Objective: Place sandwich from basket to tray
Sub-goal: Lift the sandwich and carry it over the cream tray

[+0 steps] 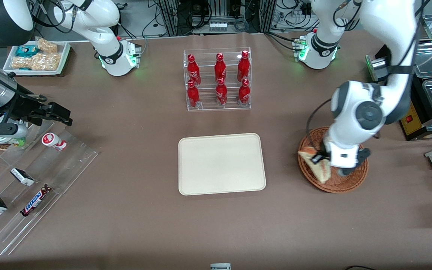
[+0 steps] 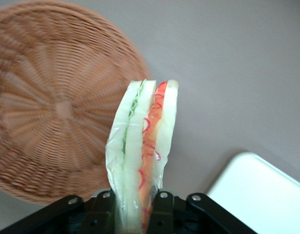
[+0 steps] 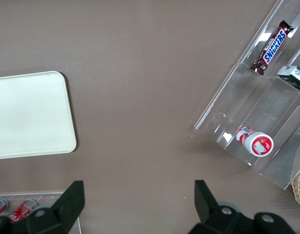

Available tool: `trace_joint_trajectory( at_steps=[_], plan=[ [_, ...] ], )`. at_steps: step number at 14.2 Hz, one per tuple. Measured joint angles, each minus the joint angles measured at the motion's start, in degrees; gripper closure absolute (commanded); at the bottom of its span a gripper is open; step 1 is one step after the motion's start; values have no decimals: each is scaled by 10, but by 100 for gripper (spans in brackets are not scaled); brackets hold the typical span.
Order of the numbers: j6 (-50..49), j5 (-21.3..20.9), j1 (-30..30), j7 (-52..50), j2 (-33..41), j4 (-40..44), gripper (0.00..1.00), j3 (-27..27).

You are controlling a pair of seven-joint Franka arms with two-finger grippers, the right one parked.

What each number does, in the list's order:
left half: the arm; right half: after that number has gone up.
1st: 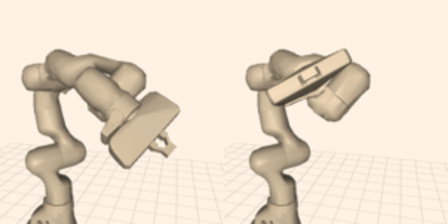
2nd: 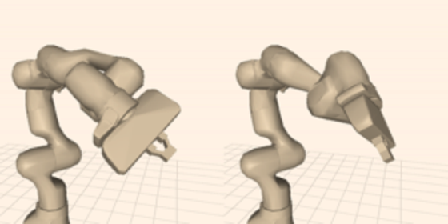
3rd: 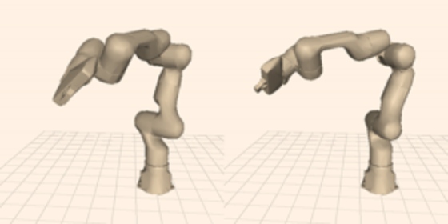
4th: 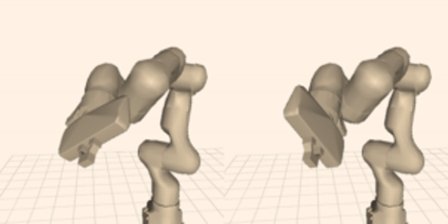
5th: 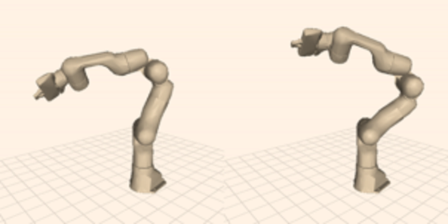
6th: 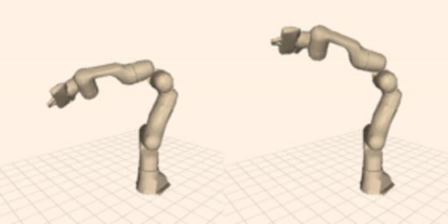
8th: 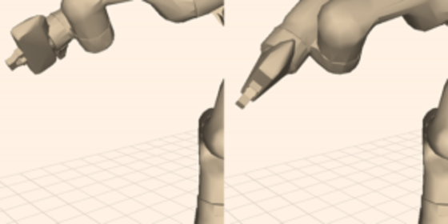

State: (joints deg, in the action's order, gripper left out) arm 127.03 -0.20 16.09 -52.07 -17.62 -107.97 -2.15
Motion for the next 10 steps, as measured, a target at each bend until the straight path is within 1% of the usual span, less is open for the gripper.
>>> trace_joint_trajectory(
  at_steps=[2, 6, 10],
  plan=[
    [1, 0, 50, 0, -46, 50, 95, -12],
    [4, 0, 152, -2, -154, 167, 96, -15],
    [14, -4, 216, -3, -218, 234, 95, -14]
  ],
)
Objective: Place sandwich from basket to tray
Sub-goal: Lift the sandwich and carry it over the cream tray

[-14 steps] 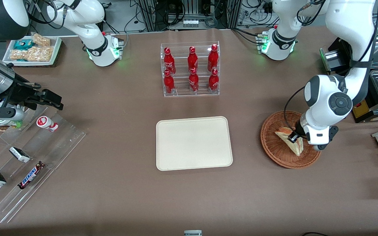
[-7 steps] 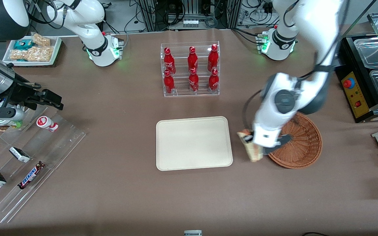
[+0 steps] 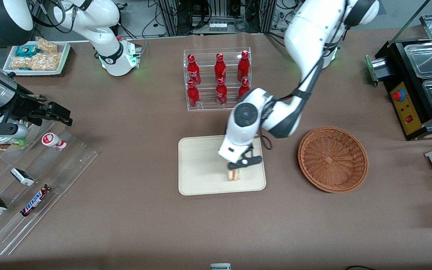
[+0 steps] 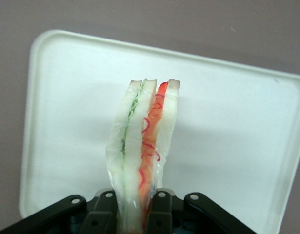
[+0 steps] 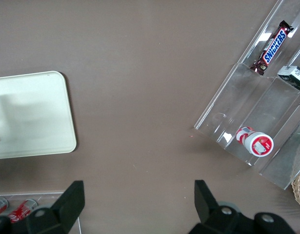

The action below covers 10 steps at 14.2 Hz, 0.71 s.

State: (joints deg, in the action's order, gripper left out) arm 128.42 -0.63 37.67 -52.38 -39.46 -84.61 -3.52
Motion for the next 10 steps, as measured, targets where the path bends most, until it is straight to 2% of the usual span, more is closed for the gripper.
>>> trace_joint_trajectory(
  at_steps=[4, 5, 6, 10],
  plan=[
    [31, -41, 24, -23, -39, 10, 87, 1],
    [43, -43, 28, -29, -47, 10, 64, 1],
    [54, -44, 30, -33, -55, 10, 1, 1],
    [52, -44, 30, -47, -49, 26, 0, 4]
  ],
)
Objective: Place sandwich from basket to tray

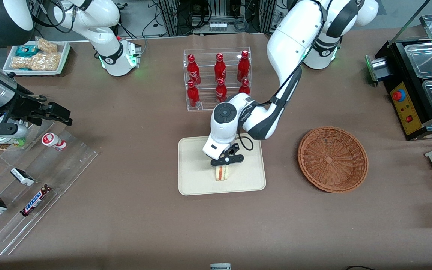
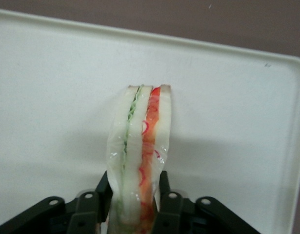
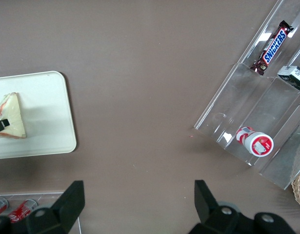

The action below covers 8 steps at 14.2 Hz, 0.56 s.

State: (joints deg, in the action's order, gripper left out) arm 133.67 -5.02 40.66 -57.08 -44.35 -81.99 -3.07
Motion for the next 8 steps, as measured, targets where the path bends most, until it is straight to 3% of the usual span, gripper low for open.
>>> trace_joint_trajectory(
  at_steps=[5, 8],
  plan=[
    [-148, -1, -7, 1, 115, 20, 0, 8],
    [-255, -1, -43, 1, 195, 19, 0, 14]
  ],
)
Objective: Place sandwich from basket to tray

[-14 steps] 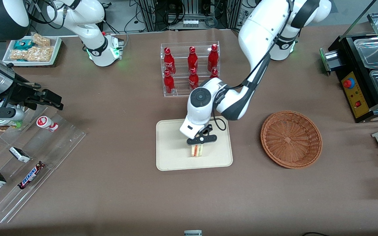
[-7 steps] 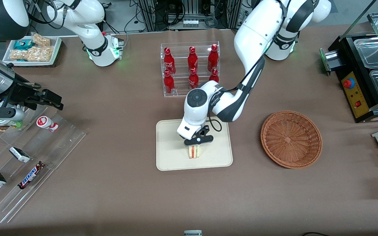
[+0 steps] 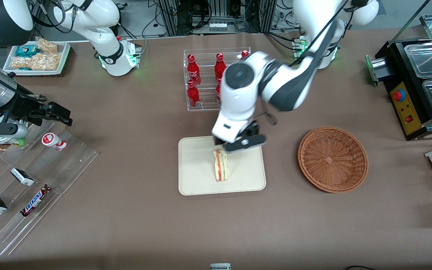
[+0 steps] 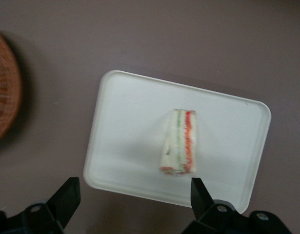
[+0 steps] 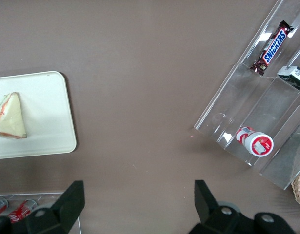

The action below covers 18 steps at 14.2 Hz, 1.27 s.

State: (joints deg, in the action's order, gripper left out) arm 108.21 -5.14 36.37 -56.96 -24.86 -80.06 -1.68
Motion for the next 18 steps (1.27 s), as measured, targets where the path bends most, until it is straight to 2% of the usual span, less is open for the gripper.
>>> trace_joint_trajectory(
  at_steps=[2, 5, 11, 14, 18],
  plan=[
    [-28, 0, -49, 27, 31, -8, 0, 1],
    [-61, 5, -120, 124, 59, -41, 0, 1],
    [-87, 23, -266, 424, 181, -166, 0, 3],
    [-134, 27, -300, 570, 238, -180, 0, 20],
    [-147, 35, -324, 636, 274, -152, 0, 29]
  ],
)
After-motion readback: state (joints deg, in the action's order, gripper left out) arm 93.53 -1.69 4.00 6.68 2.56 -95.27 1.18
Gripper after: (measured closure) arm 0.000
